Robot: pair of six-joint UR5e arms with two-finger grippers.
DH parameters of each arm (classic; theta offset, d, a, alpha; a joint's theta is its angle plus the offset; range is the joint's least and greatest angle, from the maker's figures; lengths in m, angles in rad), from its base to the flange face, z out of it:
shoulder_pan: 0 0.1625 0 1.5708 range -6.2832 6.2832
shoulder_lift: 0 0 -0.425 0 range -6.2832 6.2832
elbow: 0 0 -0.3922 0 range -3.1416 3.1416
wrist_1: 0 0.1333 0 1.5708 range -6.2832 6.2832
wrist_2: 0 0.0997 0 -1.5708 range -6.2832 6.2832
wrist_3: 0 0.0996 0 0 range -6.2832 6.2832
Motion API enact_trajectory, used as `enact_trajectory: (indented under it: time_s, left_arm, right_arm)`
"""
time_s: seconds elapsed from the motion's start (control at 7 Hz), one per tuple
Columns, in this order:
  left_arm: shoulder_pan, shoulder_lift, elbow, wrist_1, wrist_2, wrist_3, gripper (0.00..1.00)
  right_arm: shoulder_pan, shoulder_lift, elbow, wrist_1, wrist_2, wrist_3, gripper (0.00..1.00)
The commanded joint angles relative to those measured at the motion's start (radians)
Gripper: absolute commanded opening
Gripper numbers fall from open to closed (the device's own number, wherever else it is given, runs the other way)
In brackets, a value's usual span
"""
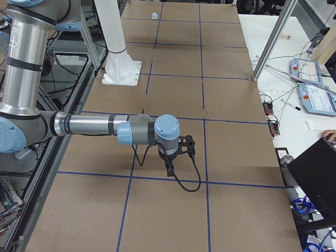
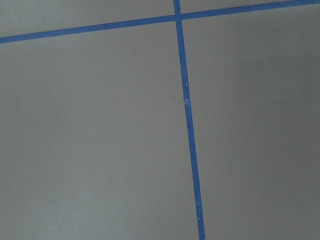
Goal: Place and press bell with both arms
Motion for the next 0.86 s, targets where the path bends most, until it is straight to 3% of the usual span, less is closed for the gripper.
enact_trajectory:
  time_s: [0.0,0.71]
  left_arm:
    - [0.0,0.003,-0.005,0.0,0.002,0.005,1.0]
    - [0.0,0.007,-0.011,0.002,0.004,0.003,1.0]
  right_arm:
    - [-0.001,-0.002,0.004,-0.002,0.001,-0.001,1.0]
    - [-0.001,-0.012,0.004,0.003,0.004,0.001,1.0]
